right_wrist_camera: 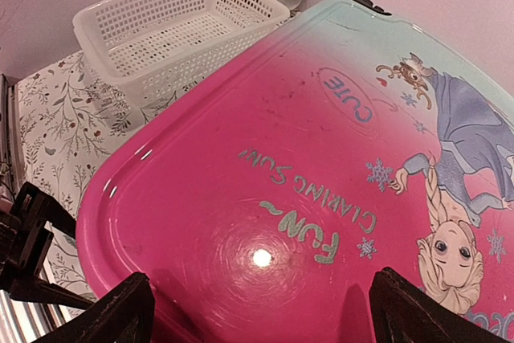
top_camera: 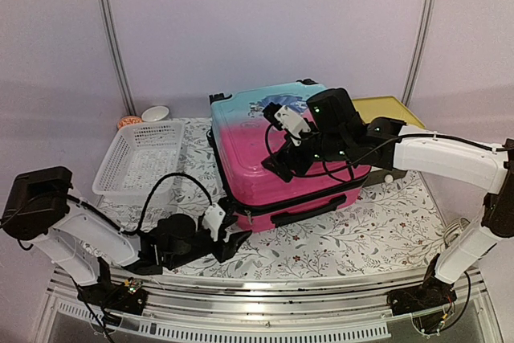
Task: Open, take out, and arrange the luggage
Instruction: Adjust the luggage at the center of the board.
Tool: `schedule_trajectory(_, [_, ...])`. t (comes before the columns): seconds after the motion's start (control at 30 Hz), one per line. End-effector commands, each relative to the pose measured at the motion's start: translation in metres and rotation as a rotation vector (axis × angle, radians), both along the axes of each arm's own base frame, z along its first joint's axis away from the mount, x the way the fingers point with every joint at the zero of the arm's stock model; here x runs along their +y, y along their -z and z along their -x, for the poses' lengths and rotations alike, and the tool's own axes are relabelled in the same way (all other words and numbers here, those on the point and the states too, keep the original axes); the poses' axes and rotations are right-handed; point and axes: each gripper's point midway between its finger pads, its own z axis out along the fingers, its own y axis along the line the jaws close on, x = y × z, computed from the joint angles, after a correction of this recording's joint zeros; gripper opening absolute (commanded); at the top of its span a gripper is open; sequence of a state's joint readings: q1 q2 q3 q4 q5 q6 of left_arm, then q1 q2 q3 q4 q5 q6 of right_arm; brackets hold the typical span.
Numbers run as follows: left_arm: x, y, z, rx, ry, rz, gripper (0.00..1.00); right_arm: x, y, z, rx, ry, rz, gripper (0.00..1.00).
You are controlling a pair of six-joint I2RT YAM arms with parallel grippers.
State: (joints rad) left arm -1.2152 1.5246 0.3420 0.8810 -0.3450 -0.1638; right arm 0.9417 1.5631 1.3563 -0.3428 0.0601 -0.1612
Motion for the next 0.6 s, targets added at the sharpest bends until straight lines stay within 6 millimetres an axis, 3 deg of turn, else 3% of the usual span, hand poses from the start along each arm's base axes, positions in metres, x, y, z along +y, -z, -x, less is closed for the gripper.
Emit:
schedule_trajectory(0.0, [-0.004,-0.026,-0.020,-0.105,-0.138,0.070,0.55,0.000,-0.001,-0.010,-0.048,0.036,0.016,0.95])
schedule_trajectory(0.57, [-0.022,-0.020,-0.026,-0.080,-0.250,0.125,0.43,-0.007,0.006,-0.014,-0.062,0.080,0.021,0.95])
